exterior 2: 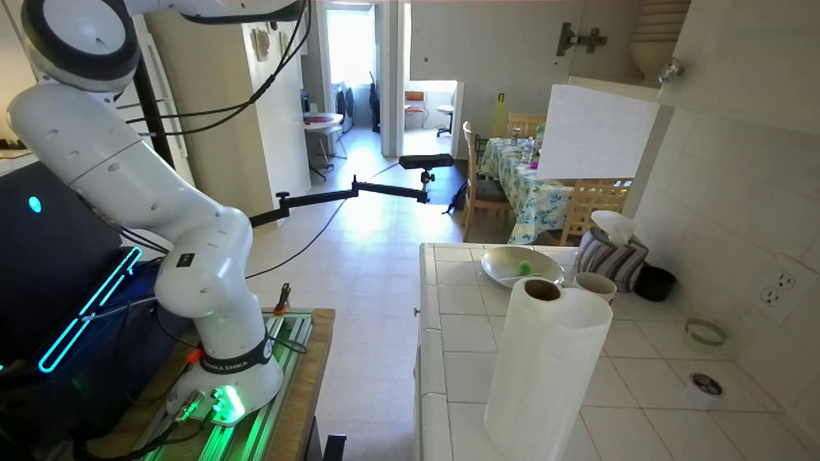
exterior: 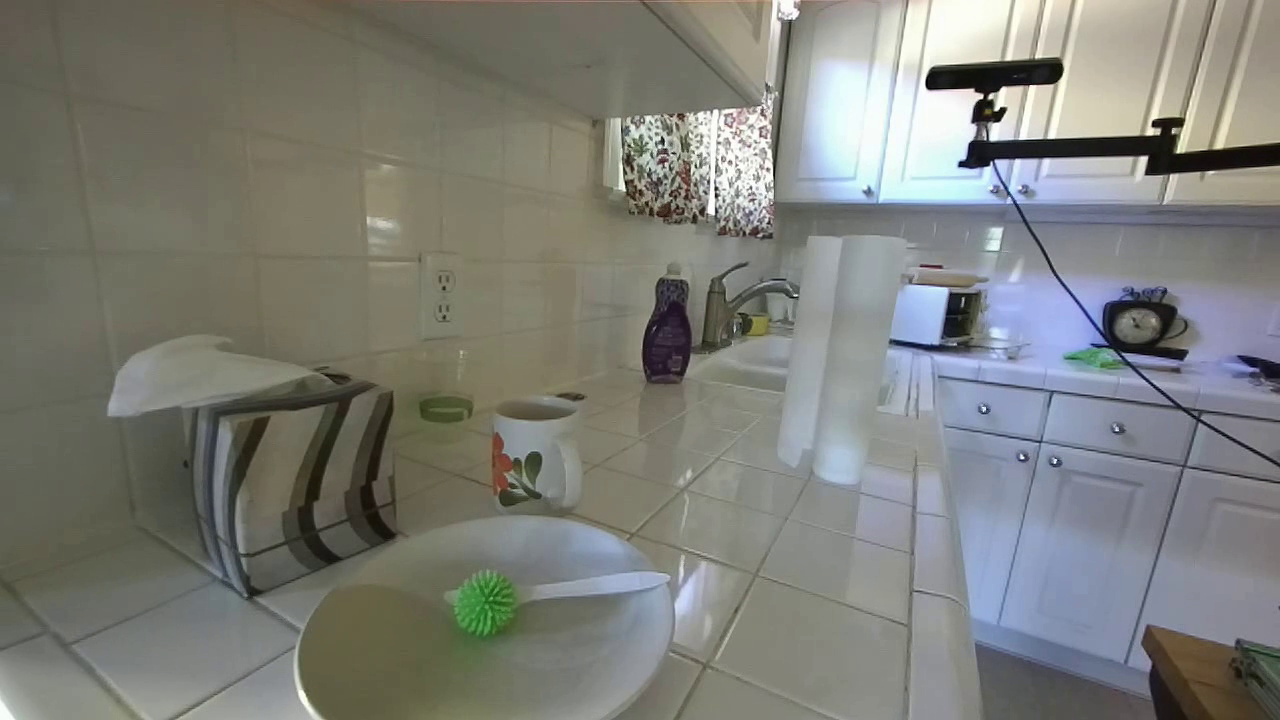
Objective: Close the cabinet door.
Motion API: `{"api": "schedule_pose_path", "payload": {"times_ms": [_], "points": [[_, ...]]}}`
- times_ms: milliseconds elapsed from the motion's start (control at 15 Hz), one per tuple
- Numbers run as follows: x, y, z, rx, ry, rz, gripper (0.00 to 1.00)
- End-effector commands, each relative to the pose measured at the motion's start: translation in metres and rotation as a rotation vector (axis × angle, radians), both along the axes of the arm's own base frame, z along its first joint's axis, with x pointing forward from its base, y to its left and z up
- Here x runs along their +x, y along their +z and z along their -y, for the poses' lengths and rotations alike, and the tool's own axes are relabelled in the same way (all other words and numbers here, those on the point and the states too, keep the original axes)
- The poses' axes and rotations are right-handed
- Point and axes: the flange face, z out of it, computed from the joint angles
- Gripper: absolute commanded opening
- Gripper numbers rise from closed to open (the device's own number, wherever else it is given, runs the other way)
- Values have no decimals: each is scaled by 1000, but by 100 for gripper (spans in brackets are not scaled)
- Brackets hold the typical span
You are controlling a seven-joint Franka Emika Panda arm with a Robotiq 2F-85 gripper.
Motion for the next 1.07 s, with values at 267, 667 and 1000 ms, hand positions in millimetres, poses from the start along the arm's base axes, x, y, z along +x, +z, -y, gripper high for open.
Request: {"api": "schedule_pose_path", "payload": {"times_ms": [267, 667, 1000], "points": [[2, 14, 33, 50, -114, -2, 1], [13, 29, 72, 104, -188, -4, 1], [23, 35, 102, 129, -251, -4, 1]]}}
